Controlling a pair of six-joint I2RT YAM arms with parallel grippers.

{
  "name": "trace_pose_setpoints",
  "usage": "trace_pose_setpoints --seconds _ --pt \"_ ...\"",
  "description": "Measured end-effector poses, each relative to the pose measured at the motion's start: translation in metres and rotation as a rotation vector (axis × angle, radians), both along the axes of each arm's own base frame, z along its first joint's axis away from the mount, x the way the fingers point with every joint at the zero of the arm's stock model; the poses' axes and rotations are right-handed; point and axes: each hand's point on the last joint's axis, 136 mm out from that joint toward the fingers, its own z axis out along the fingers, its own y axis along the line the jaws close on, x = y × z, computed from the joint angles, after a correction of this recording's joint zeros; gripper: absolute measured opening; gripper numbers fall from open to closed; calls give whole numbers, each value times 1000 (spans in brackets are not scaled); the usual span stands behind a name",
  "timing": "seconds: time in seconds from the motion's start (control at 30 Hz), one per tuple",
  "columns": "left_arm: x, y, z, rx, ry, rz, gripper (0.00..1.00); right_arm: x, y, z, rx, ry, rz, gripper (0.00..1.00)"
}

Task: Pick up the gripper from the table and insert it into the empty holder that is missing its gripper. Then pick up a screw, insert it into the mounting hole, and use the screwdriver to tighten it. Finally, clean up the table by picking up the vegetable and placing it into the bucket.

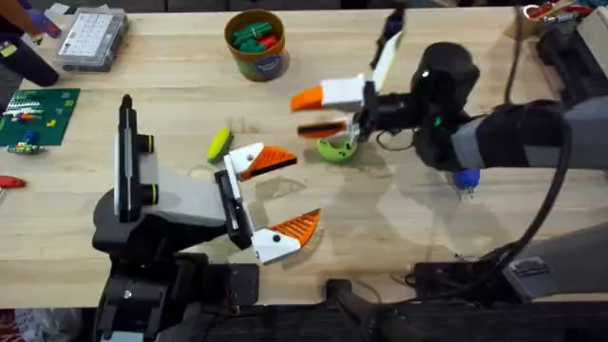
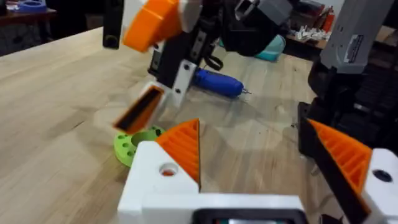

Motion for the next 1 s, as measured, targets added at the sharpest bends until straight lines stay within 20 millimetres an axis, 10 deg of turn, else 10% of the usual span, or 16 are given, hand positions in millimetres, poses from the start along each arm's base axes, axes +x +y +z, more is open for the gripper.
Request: trace_pose_setpoints --seconds 0.4,0.73,1.0 --pt "0 0 0 0 1 0 986 70 -56 -8 -203 -85 -269 996" --pt "-1 0 0 -2 4 -4 986 18 -111 33 -551 -282 -341 997" --pt "-1 0 0 -2 5 -4 986 -41 -148 25 -807 -374 -310 997"
